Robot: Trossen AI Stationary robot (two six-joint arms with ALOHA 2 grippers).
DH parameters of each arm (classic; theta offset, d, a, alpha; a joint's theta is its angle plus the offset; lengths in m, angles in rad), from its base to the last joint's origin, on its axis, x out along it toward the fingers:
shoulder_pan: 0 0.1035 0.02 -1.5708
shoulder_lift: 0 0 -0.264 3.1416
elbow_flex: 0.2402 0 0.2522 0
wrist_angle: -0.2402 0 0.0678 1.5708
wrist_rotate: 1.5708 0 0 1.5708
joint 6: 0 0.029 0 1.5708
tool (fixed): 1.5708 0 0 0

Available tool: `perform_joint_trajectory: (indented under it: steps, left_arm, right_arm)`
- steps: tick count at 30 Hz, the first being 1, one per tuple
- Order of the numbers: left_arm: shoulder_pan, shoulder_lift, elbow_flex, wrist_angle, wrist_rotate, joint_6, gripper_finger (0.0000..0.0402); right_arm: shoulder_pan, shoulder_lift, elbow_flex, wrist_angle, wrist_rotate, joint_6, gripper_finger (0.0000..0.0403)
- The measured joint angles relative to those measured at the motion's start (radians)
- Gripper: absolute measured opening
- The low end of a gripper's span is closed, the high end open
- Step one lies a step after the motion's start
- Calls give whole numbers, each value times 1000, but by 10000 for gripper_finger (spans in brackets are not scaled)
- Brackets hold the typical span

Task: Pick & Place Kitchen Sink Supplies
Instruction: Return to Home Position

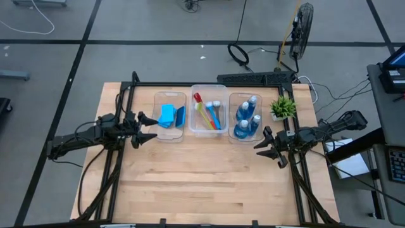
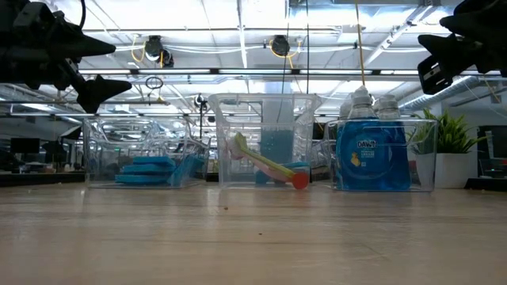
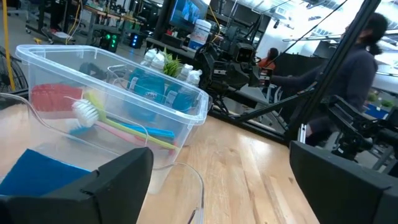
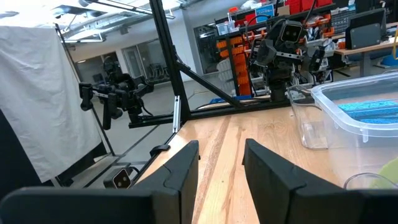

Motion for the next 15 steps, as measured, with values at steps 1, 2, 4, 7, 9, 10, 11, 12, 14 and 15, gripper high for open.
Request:
perform_joint_trajectory:
  steps: [1, 2, 4, 7, 9, 10, 11, 12, 14, 15]
  left_arm:
    - [0, 0, 0, 0, 0, 0, 378]
    - [0, 0, 0, 0, 0, 0, 380]
    - [0, 0, 0, 0, 0, 0, 384]
    - [0, 0, 0, 0, 0, 0, 385]
    - [0, 0, 0, 0, 0, 0, 382]
    - [0, 0, 0, 0, 0, 0, 380]
    - [0, 0, 0, 0, 0, 0, 378]
    - [0, 0, 0, 0, 0, 0, 376]
    - [0, 0, 0, 0, 0, 0, 372]
    - [0, 0, 0, 0, 0, 0, 370]
  right_arm:
    - [0, 0, 0, 0, 0, 0, 116]
    - [0, 0, 0, 0, 0, 0, 116]
    - [0, 0, 0, 0, 0, 0, 116]
    - [0, 0, 0, 0, 0, 0, 116]
    - [0, 0, 0, 0, 0, 0, 116]
    - [0, 0, 0, 0, 0, 0, 116]
    - [0, 0, 0, 0, 0, 0, 116]
    - [0, 0, 0, 0, 0, 0, 116]
    - [0, 0, 0, 0, 0, 0, 116]
    - [0, 0, 0, 0, 0, 0, 116]
